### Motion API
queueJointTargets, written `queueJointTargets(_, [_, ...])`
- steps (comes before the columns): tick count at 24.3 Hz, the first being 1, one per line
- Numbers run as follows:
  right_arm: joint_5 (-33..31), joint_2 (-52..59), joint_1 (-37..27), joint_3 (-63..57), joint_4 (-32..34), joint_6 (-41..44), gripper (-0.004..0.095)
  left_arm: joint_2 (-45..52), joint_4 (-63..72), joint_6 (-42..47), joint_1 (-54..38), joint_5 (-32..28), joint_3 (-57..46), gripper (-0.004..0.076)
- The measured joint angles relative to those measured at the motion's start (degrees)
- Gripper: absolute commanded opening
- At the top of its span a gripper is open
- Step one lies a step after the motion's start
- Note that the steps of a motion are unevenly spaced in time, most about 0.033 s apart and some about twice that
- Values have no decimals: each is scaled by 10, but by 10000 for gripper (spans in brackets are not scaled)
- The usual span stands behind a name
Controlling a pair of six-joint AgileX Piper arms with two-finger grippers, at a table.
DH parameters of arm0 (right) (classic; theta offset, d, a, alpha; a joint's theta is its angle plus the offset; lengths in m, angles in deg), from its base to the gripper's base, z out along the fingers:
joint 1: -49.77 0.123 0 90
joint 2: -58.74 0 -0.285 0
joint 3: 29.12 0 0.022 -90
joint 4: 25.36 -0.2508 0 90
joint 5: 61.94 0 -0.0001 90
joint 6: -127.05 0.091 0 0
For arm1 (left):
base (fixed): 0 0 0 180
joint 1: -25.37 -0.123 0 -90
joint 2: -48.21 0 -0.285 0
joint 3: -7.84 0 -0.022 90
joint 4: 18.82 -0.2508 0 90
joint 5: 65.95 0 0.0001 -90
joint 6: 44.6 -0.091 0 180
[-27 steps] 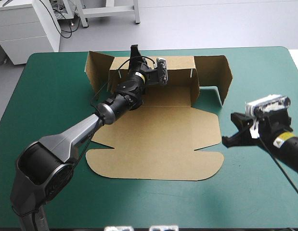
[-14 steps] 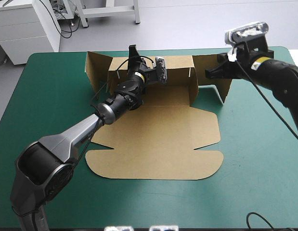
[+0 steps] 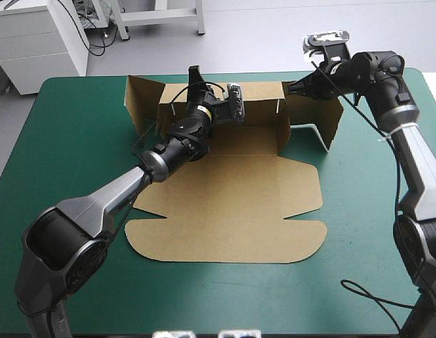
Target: Fold the box
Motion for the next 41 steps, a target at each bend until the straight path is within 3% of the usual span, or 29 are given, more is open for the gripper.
queueJointTargets(3, [-23, -25, 0, 0, 1, 3, -14, 0, 0, 0, 0, 0, 0, 17])
queueJointTargets(9, [-151, -36, -1, -3, 1, -11, -14, 0, 0, 1, 0, 0, 0, 17])
queueJointTargets(17, [-156, 12, -1, -92, -37, -49, -14, 0, 0, 1, 0, 0, 0, 17])
queueJointTargets(32, [-47, 242, -1, -322, -66, -92, -14, 0, 0, 2, 0, 0, 0, 17])
queueJointTargets(41, [12, 421, -1, -374, -110, -132, -14, 0, 0, 2, 0, 0, 0, 16])
